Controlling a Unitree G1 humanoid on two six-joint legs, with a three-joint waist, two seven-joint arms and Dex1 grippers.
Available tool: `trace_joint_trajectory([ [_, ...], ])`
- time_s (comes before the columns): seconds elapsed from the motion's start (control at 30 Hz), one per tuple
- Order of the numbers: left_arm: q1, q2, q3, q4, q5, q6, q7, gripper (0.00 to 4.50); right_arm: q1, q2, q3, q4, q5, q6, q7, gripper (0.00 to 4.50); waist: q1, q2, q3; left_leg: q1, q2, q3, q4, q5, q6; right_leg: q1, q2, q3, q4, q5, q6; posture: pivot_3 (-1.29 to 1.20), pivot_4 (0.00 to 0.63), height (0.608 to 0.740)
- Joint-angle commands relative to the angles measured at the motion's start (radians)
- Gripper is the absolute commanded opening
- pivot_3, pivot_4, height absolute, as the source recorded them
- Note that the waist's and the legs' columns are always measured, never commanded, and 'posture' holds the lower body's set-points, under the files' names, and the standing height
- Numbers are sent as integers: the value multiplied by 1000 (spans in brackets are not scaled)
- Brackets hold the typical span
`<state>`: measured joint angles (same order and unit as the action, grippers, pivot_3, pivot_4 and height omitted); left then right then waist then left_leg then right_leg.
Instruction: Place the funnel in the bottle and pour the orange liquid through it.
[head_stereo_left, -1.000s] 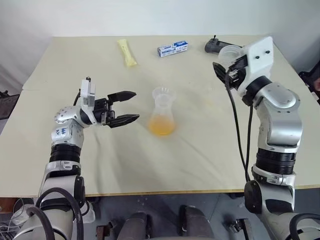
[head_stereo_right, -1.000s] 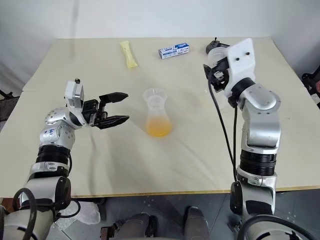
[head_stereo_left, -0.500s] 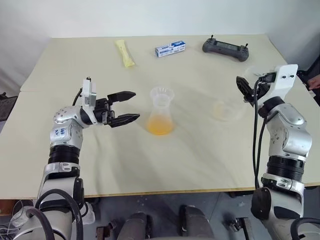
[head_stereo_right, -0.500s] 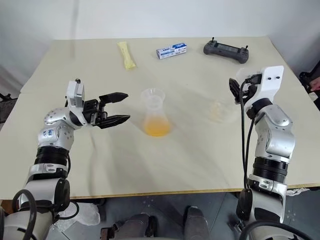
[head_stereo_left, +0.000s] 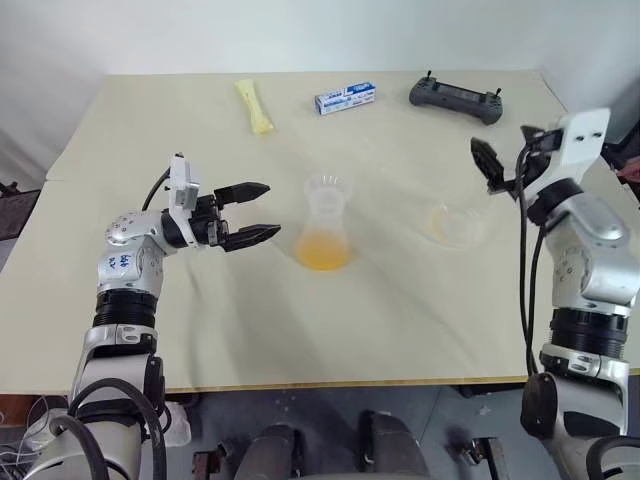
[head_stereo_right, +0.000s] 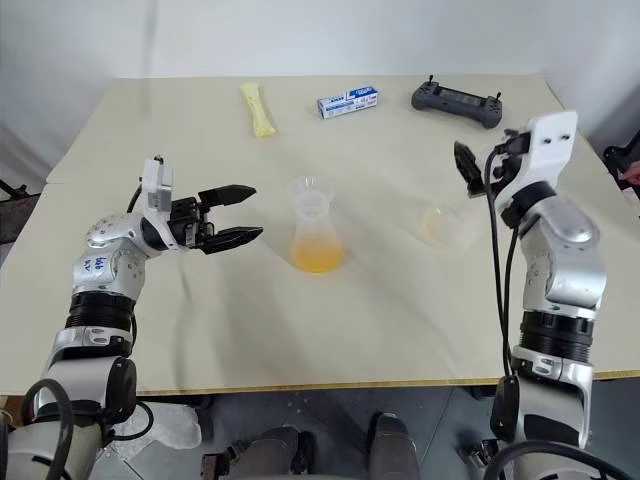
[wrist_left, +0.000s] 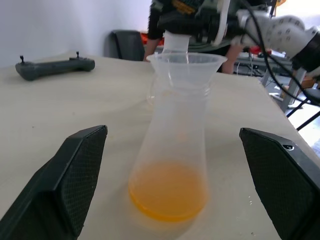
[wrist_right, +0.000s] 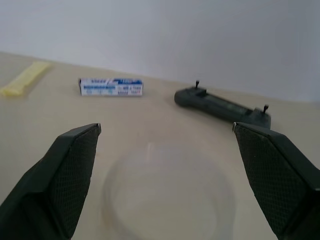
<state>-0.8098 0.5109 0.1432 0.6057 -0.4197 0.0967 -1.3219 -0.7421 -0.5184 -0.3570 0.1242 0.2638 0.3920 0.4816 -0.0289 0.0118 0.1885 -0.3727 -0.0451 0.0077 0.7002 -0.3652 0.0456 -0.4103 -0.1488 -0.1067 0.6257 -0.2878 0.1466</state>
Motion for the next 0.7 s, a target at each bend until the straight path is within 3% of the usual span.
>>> trace_joint_trajectory([
  [0.03,-1,17,10,-31,-2,12,18,4500,-32,-44,-11,-42,45,-22,33,4440,1,0,0,0,0,0,0,0,0,0,0,0,0,0,0,0,150,740],
  [0.2,22,45,25,-71,11,37,100,4500,19,-110,4,-248,185,86,160,4440,1,0,0,0,0,0,0,0,0,0,0,0,0,0,0,0,150,740],
  [0.47,201,115,57,-167,-46,38,20,4500,552,-264,-91,-654,407,196,423,4440,20,-1,-1,0,-1,0,0,-1,2,2,-1,0,-2,0,0,0,150,740],
  [0.57,267,126,67,-224,-55,33,12,4500,707,-283,-124,-700,432,182,480,4440,33,-2,0,0,-1,1,2,-1,2,3,-1,0,-4,0,0,0,150,740],
  [0.7,325,121,75,-270,-74,-2,-21,4500,815,-292,-102,-617,376,76,583,4440,46,-2,0,6,1,1,3,-1,2,14,0,-1,-12,0,1,0,150,740],
])
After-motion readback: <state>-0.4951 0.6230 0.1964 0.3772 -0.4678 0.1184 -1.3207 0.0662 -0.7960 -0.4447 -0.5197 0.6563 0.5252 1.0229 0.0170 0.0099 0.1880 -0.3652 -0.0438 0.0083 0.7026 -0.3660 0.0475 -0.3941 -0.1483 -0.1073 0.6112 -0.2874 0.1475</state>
